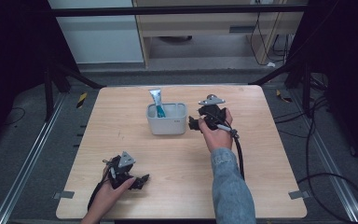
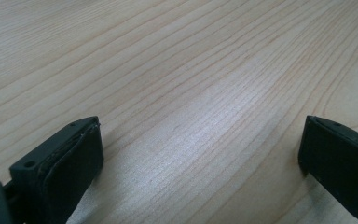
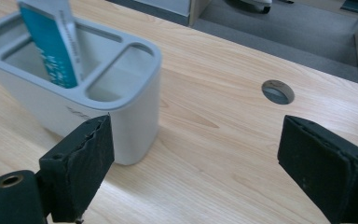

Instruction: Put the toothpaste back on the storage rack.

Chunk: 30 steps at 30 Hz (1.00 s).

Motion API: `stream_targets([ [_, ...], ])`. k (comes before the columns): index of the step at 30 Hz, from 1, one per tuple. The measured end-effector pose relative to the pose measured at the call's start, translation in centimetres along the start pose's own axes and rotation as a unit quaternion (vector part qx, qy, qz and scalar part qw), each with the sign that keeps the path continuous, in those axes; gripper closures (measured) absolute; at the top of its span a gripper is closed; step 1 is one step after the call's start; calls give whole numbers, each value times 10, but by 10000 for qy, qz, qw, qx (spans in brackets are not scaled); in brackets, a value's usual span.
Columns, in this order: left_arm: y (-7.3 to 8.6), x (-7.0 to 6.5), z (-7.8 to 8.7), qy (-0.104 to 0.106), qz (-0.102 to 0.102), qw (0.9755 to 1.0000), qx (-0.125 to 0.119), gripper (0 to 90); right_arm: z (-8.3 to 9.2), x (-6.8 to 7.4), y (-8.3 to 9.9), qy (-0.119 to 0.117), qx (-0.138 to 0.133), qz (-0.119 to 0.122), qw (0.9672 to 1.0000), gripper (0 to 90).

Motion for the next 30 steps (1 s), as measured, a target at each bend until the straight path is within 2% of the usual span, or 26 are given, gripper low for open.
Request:
stream_targets([
  [8,0,0,0,6,-6,10000,2,0,-10,-37,14,286,62,-137,9995,121],
  [14,0,0,1,84,-57,9999,-3,0,-16,-53,25,361,213,-114,9991,115],
  [17,1,0,1,110,-75,9999,-5,0,-16,-58,34,322,226,-179,9991,116],
  [22,2,0,2,111,-102,9999,14,0,-16,-69,62,284,393,-215,9986,113],
  [30,1,0,1,89,-84,9999,17,0,-18,-89,104,315,557,-448,9969,116],
])
Point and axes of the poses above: each handheld gripper's, and its own axes: z roughly backward along the jaws, y roughly out of its underside, x roughly to its left, the point moved 9 cm from there along -z, roughly forward along the jaws, and after that the axes turned 1 degree about y, right-handed, at the moved point
